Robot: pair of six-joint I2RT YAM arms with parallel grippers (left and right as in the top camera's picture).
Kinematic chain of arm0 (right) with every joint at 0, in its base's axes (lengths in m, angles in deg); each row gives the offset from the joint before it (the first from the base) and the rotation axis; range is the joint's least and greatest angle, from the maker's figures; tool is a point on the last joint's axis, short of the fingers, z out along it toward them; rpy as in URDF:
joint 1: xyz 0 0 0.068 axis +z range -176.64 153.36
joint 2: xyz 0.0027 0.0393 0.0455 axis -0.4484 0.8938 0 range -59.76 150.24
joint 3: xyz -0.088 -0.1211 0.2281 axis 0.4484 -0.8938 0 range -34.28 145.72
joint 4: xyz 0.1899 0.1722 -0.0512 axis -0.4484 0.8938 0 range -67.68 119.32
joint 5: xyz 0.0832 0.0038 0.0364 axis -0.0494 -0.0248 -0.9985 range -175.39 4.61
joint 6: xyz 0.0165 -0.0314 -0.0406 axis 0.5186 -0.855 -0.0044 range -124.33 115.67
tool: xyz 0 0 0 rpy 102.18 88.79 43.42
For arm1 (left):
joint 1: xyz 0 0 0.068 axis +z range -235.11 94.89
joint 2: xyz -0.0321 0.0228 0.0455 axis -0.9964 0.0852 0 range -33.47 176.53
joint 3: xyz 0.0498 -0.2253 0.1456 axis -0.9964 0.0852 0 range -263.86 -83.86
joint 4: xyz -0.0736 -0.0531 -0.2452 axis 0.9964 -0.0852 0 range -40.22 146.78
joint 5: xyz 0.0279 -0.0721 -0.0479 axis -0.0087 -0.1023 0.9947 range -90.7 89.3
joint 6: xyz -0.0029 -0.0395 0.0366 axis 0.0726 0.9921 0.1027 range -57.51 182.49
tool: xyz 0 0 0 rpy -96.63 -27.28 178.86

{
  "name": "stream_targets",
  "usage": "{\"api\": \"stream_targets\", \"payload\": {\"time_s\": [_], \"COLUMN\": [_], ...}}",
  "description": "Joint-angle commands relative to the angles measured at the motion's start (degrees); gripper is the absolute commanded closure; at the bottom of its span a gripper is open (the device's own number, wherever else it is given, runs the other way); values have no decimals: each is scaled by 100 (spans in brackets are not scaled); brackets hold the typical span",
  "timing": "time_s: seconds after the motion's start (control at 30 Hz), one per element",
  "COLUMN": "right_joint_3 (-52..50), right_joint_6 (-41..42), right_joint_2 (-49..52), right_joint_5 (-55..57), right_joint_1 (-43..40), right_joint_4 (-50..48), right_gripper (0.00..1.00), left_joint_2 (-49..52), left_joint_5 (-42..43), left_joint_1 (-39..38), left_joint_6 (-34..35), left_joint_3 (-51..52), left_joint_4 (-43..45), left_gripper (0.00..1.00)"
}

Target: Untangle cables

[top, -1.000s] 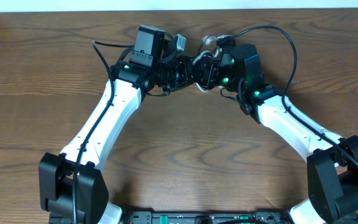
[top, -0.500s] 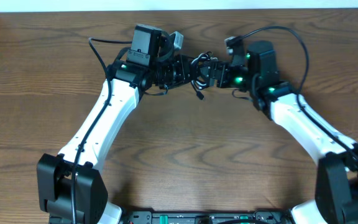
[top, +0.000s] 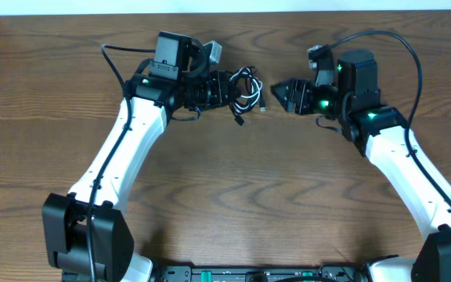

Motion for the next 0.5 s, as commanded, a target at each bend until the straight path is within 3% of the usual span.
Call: {"api": "stream_targets", "payload": {"time_s": [0.0,0.2,0.47], "right_joint_3": [33,33,33], "right_joint_6": [-938,-1851,-2006], "right_joint_2": [57,350,916], "right_joint_5": [426,-125,-688], "right_joint_1": [-22,-4,-4], "right_joint_4": [289,474,313], "right_gripper": [44,44,47], "left_joint_2": [-74,-74,-74], "left_joint_5": [756,1720,2251], "left_joint_1": [192,450,468], "left_joint_6": [-166,-166,-164], "left_joint_3": [-68,-68,-68], "left_joint_4": [24,24,28], "left_gripper": [93,93,93]}}
